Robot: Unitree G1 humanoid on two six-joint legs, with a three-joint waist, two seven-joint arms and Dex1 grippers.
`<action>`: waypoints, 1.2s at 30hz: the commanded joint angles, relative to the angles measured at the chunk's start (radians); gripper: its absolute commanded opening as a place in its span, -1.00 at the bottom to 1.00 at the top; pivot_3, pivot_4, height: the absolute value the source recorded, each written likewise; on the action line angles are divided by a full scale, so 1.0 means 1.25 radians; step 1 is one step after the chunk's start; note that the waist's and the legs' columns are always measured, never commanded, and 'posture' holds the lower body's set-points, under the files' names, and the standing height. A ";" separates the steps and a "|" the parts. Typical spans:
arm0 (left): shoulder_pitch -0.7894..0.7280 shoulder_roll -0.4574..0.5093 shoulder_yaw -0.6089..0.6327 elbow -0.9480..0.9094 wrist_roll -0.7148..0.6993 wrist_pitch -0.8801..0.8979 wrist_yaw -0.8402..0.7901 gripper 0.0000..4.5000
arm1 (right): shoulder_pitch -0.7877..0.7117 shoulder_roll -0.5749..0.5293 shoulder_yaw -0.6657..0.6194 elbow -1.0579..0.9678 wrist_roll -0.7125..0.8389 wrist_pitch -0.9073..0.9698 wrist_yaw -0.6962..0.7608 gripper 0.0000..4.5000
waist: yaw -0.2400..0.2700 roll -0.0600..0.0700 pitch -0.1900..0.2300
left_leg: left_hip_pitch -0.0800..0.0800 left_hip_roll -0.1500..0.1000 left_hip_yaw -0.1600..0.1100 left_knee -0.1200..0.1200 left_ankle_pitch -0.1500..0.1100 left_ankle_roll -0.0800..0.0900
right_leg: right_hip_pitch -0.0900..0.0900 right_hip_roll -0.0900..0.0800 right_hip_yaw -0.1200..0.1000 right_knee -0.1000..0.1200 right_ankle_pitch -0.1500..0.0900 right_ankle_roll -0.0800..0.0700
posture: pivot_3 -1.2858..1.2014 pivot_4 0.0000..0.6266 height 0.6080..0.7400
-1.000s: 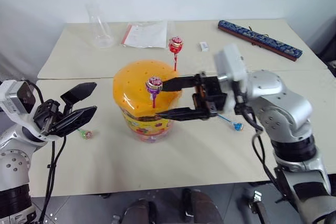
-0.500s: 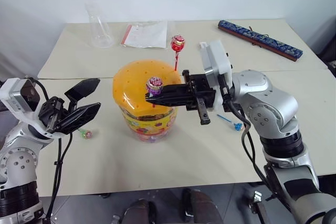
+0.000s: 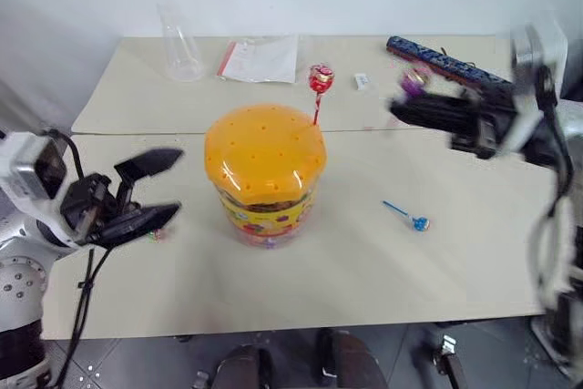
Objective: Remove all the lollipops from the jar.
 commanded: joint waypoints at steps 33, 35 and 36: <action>0.057 -0.119 0.192 0.046 -0.111 -0.019 0.148 1.00 | -0.239 0.368 0.078 -0.050 0.091 0.052 -0.116 0.91 | -0.010 0.002 0.000 | 0.003 0.005 0.003 0.002 0.000 -0.005 | -0.003 -0.002 0.004 0.009 -0.001 -0.002 | 0.03 -0.52 1.00; 0.058 -0.114 0.181 0.036 -0.113 -0.013 0.136 1.00 | -0.259 0.394 0.103 -0.049 0.077 0.074 -0.138 0.91 | -0.010 0.001 0.000 | 0.002 0.005 0.001 0.002 0.000 -0.005 | -0.003 -0.002 0.002 0.009 -0.001 -0.002 | 0.03 -0.52 1.00; 0.057 -0.113 0.175 0.031 -0.114 -0.010 0.132 1.00 | -0.265 0.402 0.108 -0.044 0.073 0.081 -0.144 0.91 | -0.010 0.001 0.000 | 0.002 0.005 0.001 0.002 0.000 -0.005 | -0.003 -0.002 0.001 0.009 -0.001 -0.002 | 0.03 -0.52 1.00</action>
